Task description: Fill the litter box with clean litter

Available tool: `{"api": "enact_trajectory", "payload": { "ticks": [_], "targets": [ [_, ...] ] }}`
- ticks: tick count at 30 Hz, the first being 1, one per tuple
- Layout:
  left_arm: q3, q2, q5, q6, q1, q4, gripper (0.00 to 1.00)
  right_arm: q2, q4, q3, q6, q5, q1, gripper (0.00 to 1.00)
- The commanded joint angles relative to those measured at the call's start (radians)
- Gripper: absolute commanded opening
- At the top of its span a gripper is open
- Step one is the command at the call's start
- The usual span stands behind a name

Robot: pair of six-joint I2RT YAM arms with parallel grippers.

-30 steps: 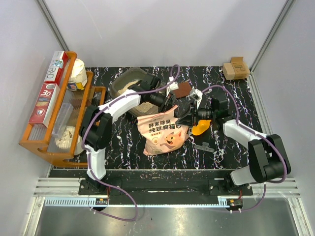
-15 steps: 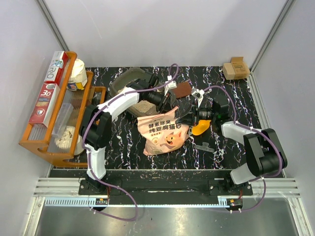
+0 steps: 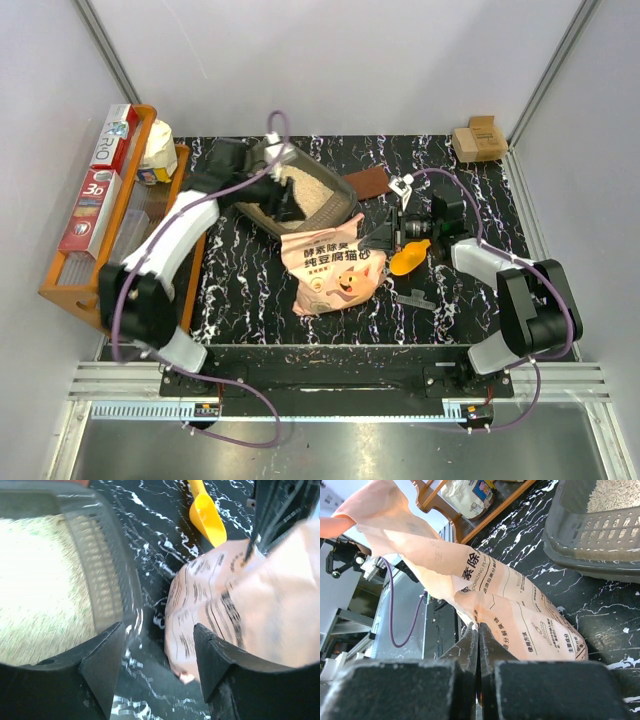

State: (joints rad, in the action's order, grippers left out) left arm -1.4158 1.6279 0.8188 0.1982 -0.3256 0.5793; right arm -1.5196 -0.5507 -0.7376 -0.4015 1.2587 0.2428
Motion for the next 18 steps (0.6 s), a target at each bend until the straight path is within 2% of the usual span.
{"api": "enact_trajectory", "payload": {
  "ticks": [1, 2, 5, 8, 10, 16, 18],
  "targets": [
    [0.155, -0.244, -0.079, -0.016, 0.051, -0.004, 0.62, 0.016, 0.197, -0.135, 0.079, -0.015, -0.013, 0.00],
    [0.214, -0.319, -0.087, -0.019, 0.054, -0.001, 0.62, 0.010, 0.284, -0.152, 0.102, -0.016, -0.013, 0.00],
    [0.323, -0.457, -0.102, -0.003, 0.068, 0.024, 0.64, 0.001, 0.401, -0.203, 0.165, -0.024, -0.014, 0.00],
    [0.431, -0.569, -0.099, 0.029, 0.080, 0.005, 0.67, -0.016, 0.455, -0.235, 0.197, -0.030, -0.013, 0.00],
    [0.490, -0.603, -0.072, 0.020, 0.080, -0.050, 0.68, -0.033, 0.465, -0.252, 0.196, -0.031, -0.014, 0.00],
    [0.569, -0.576, -0.017, -0.085, 0.071, -0.252, 0.69, -0.065, 0.491, -0.278, 0.191, -0.038, -0.013, 0.00],
    [0.578, -0.565, 0.002, -0.164, 0.069, -0.353, 0.69, -0.070, 0.494, -0.279, 0.193, -0.035, -0.013, 0.00]
  ]
}}
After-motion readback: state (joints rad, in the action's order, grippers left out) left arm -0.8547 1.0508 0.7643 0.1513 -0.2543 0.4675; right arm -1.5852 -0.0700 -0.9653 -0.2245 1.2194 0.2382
